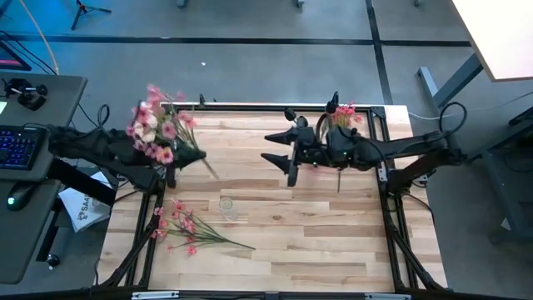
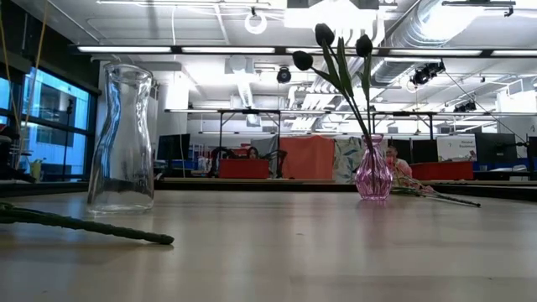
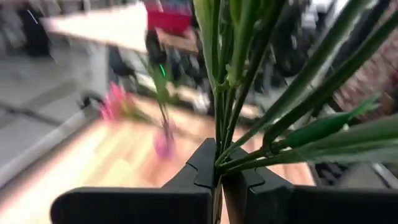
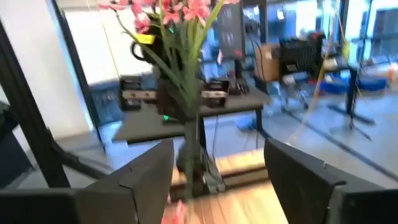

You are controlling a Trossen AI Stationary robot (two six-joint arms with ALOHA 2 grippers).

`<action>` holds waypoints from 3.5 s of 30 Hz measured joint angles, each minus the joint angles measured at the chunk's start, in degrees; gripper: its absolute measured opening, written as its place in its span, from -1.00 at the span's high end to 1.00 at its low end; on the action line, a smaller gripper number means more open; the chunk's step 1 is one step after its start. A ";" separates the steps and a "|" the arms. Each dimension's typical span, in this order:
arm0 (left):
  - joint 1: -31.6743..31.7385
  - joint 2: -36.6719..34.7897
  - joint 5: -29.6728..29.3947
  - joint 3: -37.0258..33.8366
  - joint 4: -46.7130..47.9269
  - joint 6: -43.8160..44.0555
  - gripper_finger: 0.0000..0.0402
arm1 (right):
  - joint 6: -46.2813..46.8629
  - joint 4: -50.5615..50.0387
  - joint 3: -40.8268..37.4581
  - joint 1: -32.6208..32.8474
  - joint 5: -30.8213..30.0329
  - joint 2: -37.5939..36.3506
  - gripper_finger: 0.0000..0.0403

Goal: Sort flowers into vase by color
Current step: Put the center pink flowers into the transparent vase, then put the bottom pink flowers into the transparent vase

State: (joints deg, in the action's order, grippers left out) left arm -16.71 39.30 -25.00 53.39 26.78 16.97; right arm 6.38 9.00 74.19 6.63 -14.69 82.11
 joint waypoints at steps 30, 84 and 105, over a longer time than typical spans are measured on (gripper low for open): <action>-10.50 20.86 -2.04 -0.07 0.87 12.41 0.80 | 0.01 -10.27 -0.01 -0.26 -3.36 -2.38 -0.27; -31.62 15.49 -3.34 3.58 34.71 35.53 0.02 | 43.23 -11.47 8.27 29.44 -1.49 36.50 -0.19; -31.62 13.52 -3.01 3.58 34.67 28.83 0.02 | 27.59 -33.36 50.23 19.86 -9.41 64.56 -0.11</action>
State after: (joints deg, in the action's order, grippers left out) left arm -48.34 52.82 -28.01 56.97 61.45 45.80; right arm 33.97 -24.36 124.42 26.49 -24.09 146.67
